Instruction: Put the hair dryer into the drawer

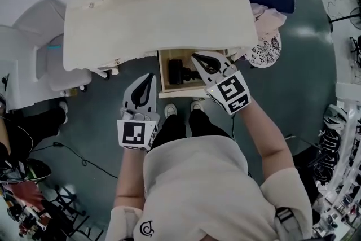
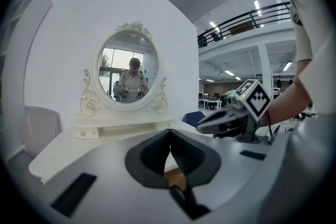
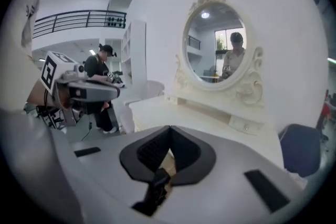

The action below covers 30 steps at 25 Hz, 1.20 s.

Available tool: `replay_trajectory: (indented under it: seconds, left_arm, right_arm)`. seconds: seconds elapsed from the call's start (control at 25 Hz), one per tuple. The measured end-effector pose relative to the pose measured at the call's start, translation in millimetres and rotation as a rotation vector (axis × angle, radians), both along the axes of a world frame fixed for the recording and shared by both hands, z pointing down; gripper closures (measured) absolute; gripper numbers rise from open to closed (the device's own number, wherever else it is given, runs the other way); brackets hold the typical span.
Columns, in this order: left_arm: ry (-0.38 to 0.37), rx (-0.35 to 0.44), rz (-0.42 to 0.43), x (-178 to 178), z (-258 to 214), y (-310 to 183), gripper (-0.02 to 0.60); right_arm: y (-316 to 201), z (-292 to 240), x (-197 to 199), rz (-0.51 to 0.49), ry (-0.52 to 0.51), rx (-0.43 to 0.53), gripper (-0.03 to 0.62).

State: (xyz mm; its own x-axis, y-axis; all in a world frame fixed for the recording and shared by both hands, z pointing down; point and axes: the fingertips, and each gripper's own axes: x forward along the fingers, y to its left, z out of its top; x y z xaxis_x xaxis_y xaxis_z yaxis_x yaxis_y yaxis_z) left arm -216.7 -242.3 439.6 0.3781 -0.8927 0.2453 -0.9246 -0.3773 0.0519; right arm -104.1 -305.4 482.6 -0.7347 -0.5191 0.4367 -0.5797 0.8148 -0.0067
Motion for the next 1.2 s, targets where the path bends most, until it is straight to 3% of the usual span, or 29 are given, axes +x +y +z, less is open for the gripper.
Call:
replay_trajectory:
  seconds: [0.32,0.6,0.8,1.2]
  left_arm:
    - [-0.037,0.092,0.02,3.8,-57.3,-10.2,0.569]
    - [-0.042,0.172,0.019,3.0,-110.2,-15.5,0.569]
    - [-0.032,0.217,0.024,2.6,-138.0,-18.7,0.569]
    - [-0.036,0.236,0.022,1.4,-152.4,-22.9,0.569]
  right_arm:
    - [9.2,-113.5,21.5,0.107,-0.2,0.235,0.588]
    - [18.8,-173.8,43.8,0.183,-0.288,0.385,0.588]
    - [17.9,-185.2,57.5,0.232,-0.333,0.387,0.588]
    - [17.2,-190.2,56.2,0.22,-0.341,0.394,0.589]
